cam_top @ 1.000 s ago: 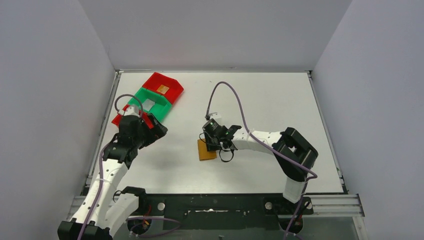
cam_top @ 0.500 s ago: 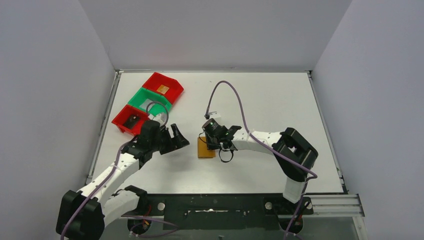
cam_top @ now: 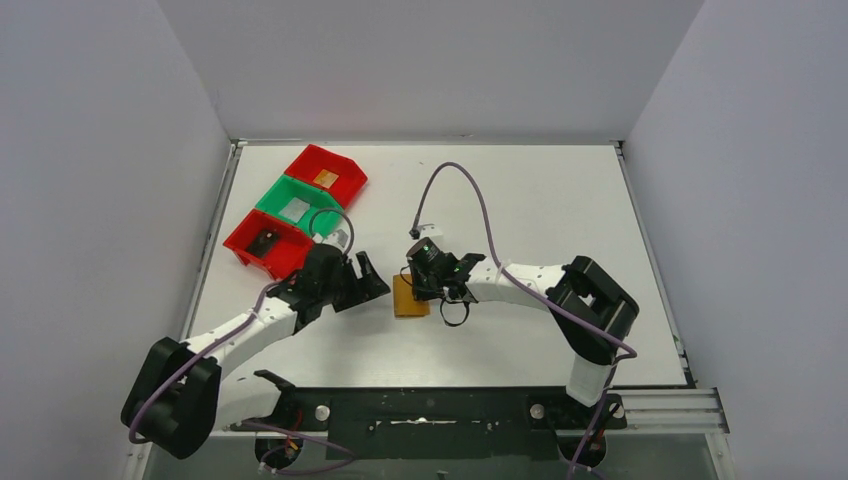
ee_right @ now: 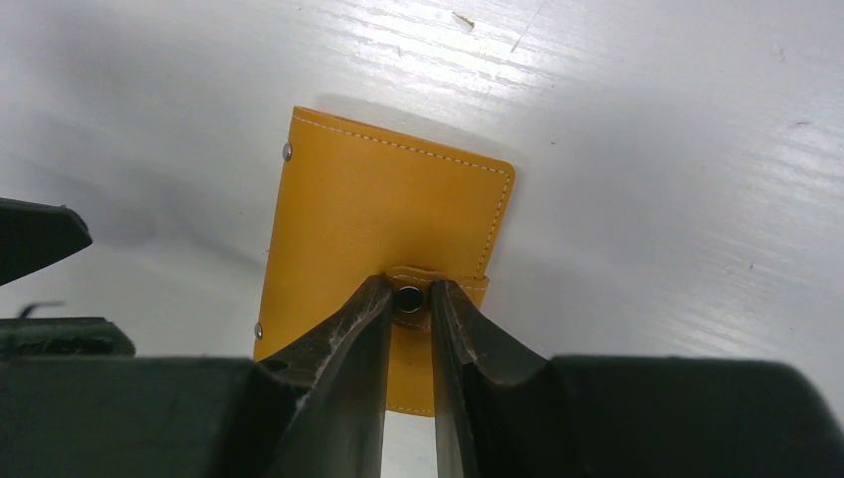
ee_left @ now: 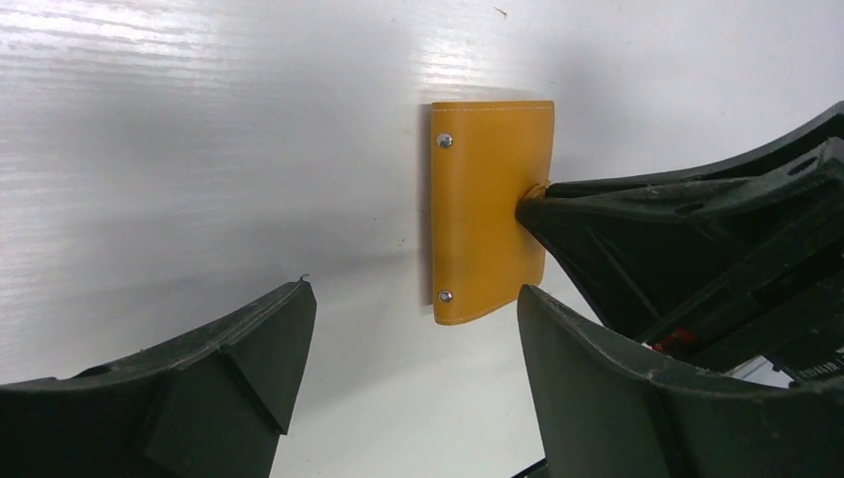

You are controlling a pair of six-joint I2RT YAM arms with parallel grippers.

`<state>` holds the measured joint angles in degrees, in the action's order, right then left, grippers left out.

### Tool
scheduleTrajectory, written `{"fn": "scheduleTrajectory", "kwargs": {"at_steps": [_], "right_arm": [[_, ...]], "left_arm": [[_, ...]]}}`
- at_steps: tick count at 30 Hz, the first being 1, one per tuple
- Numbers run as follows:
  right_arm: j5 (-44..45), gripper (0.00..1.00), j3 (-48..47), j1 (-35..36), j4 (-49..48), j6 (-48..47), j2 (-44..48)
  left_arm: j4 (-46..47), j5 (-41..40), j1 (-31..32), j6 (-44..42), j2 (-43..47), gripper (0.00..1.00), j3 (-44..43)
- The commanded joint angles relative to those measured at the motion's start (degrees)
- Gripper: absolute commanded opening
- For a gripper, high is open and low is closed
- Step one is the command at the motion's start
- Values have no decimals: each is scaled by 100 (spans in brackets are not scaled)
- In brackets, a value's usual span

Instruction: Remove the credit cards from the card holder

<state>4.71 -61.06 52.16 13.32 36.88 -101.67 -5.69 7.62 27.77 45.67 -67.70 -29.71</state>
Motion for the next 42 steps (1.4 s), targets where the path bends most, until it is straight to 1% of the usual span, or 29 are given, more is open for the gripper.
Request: {"fn": "scheduleTrajectory", "kwargs": {"at_steps": [1,7,8,10,11,14,19,24,30,31,36,39,42], "right_arm": [[-411,15,54,10,-111,177,161],[-526,16,153,56,-258,199,187],[-524,16,209,56,-295,197,208],[-577,16,365,53,-420,205,255],[-605,16,415,61,-464,201,280],[-638,16,524,64,-502,174,364],[-627,16,707,70,-624,170,466],[-605,16,692,63,-620,170,453],[-631,16,637,61,-672,233,457],[-655,16,646,65,-711,244,470],[-711,15,712,48,-832,280,554],[-774,13,771,12,-910,325,596],[-778,13,850,-32,-985,378,679]], "left_arm": [[663,-52,26,188,-93,74,89],[910,-138,175,443,-226,73,231],[954,-156,228,489,-240,71,264],[959,-297,350,542,-256,63,297],[911,-397,397,549,-234,62,306],[838,-562,428,579,-120,62,374],[852,-492,453,583,-217,62,377],[1094,-258,486,628,-427,62,387],[1274,-81,687,538,-756,61,294],[1271,-80,705,532,-833,60,283],[1302,-138,786,549,-1107,43,293],[827,-489,817,502,-1243,39,161],[564,-688,816,393,-1301,36,115]]}}
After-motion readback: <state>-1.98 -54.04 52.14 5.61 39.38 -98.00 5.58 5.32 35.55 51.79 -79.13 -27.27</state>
